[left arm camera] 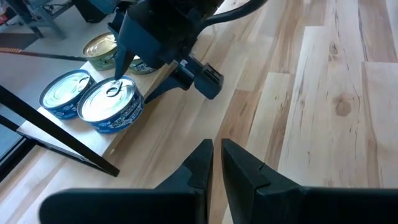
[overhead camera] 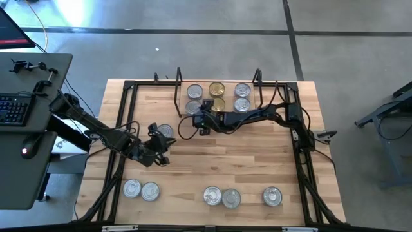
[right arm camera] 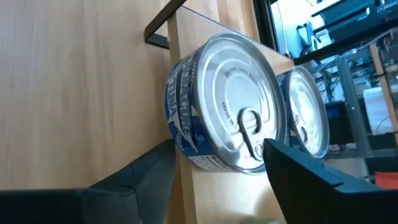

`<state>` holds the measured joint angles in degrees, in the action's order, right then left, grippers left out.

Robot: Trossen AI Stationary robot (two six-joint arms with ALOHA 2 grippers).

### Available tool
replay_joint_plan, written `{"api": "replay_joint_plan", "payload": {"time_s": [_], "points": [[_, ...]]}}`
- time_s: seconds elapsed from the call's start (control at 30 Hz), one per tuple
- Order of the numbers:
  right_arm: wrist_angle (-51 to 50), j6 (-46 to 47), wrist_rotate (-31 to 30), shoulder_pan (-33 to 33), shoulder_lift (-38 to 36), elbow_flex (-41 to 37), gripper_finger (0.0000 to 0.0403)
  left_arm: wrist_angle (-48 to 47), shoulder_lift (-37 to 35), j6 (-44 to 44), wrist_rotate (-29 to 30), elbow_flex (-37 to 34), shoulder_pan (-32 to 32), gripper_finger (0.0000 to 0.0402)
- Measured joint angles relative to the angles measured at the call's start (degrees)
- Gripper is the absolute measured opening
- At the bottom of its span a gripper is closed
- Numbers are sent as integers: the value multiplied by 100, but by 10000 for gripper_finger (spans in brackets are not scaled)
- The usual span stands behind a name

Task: Stack canned seafood by type on shelf
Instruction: Put the top blue tuna can on the shelf aligned with the other blue tuna can

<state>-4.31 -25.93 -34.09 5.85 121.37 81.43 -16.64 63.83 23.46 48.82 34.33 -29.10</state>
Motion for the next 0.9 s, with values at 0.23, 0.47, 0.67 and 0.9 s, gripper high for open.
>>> {"api": "replay_joint_plan", "payload": {"time_s": [0.23, 0.47, 0.67, 0.9], "points": [[-566, 611, 9, -1, -423, 0, 236, 27, 2, 9, 0, 0, 0, 23], [-846, 1350, 1791, 19, -868, 7, 208, 27, 2, 35, -1, -2, -20, 23], [-342, 1643, 3003, 4, -546, 5, 121, 28, 1, 45, -1, -2, -24, 23], [125, 1798, 2293, 61, -165, 2, 10, 23, 2, 44, -11, -2, -26, 23]]}}
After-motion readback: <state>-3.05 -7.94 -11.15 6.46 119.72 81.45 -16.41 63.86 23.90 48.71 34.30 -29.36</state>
